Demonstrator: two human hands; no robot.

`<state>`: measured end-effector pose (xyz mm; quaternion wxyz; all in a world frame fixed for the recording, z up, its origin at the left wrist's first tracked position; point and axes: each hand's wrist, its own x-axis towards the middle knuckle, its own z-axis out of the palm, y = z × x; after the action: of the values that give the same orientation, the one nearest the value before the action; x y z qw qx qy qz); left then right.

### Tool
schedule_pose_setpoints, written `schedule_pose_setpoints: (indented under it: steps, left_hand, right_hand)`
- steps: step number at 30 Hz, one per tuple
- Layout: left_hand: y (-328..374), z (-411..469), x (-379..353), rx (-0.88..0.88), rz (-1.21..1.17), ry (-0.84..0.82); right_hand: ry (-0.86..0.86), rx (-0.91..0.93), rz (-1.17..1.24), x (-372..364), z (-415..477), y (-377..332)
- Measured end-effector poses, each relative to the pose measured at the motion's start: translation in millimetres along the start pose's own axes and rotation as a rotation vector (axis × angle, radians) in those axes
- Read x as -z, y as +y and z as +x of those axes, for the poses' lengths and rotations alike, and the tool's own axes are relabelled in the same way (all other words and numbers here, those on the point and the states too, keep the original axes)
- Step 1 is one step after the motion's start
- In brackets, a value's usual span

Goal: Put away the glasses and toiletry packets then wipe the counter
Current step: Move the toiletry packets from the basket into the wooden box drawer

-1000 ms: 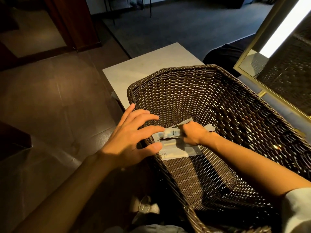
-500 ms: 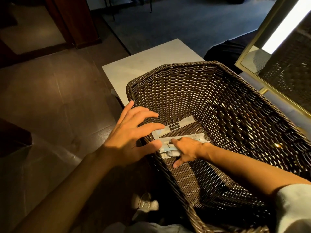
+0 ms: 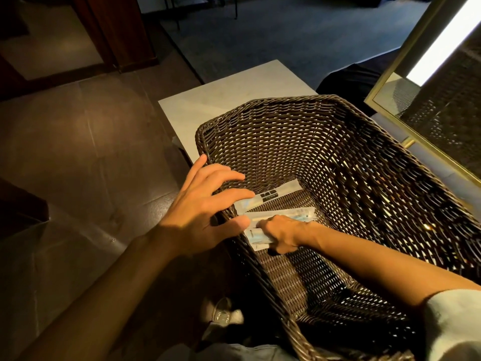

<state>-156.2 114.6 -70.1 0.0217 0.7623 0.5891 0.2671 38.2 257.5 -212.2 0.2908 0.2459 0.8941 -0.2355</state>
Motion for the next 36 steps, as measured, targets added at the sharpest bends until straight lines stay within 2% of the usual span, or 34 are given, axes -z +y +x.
schedule_pose_setpoints:
  steps: [6,10,12,16,18,22,24,27,32,36]
  left_hand:
    - [1,0,1,0.010,-0.010,-0.010]
    - [1,0,1,0.013,-0.010,-0.014]
    - [1,0,1,0.012,-0.005,-0.011]
    - [1,-1,2,-0.002,-0.019,0.003]
    - [1,0,2,-0.006,-0.024,0.008]
    - [0,-1,1,-0.005,-0.037,0.008]
    - [-3,-1,0,-0.007,-0.023,-0.008]
    - [-6,-2,-1,-0.012,0.008,-0.047]
    - [-5,-2,3,-0.004,-0.031,-0.064]
    - [-2,-1,4,0.020,-0.057,-0.044]
  right_hand:
    - [0.000,0.021,-0.102,1,-4,7]
    - [0.114,-0.016,-0.018,21,-6,15]
    - [0.172,-0.051,-0.078,25,-5,22]
    - [0.116,-0.009,-0.210,19,-3,37]
    - [0.086,-0.060,-0.229,20,-4,37]
    - [0.164,0.006,-0.240,24,-3,31]
    - [0.259,0.003,-0.287,33,5,29]
    - [0.365,-0.005,-0.213,50,22,26]
    - [0.313,-0.130,-0.210,43,42,23]
    - [0.163,-0.187,-0.319,36,31,16]
